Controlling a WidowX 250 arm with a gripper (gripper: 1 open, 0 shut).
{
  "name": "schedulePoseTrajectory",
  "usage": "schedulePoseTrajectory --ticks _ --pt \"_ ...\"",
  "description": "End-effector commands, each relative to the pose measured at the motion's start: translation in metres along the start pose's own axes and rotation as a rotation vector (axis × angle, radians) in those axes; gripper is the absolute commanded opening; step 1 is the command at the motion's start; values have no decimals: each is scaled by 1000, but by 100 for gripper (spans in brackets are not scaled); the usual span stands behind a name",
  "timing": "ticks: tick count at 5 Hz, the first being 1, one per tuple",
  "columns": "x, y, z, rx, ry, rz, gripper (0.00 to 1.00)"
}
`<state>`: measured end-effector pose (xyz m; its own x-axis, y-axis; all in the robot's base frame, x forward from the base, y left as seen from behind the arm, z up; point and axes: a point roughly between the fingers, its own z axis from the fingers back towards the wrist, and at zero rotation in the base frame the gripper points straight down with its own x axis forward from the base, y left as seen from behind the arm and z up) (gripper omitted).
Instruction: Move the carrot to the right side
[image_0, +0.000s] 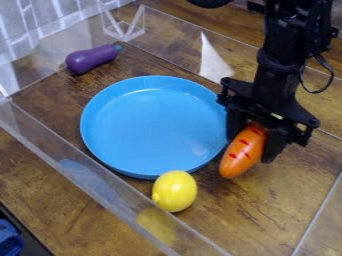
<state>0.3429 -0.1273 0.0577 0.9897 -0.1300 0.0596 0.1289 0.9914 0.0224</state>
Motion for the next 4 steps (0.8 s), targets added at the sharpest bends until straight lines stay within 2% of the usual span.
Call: schedulePoseTrajectory --ticks 1,2,3,4 --pt "15 6 6 -17 -64 35 100" --pt "20 12 6 -16 -81 58 100" --pt "24 7 12 -20 -78 21 100" --pt "27 6 25 -27 -84 -12 100"
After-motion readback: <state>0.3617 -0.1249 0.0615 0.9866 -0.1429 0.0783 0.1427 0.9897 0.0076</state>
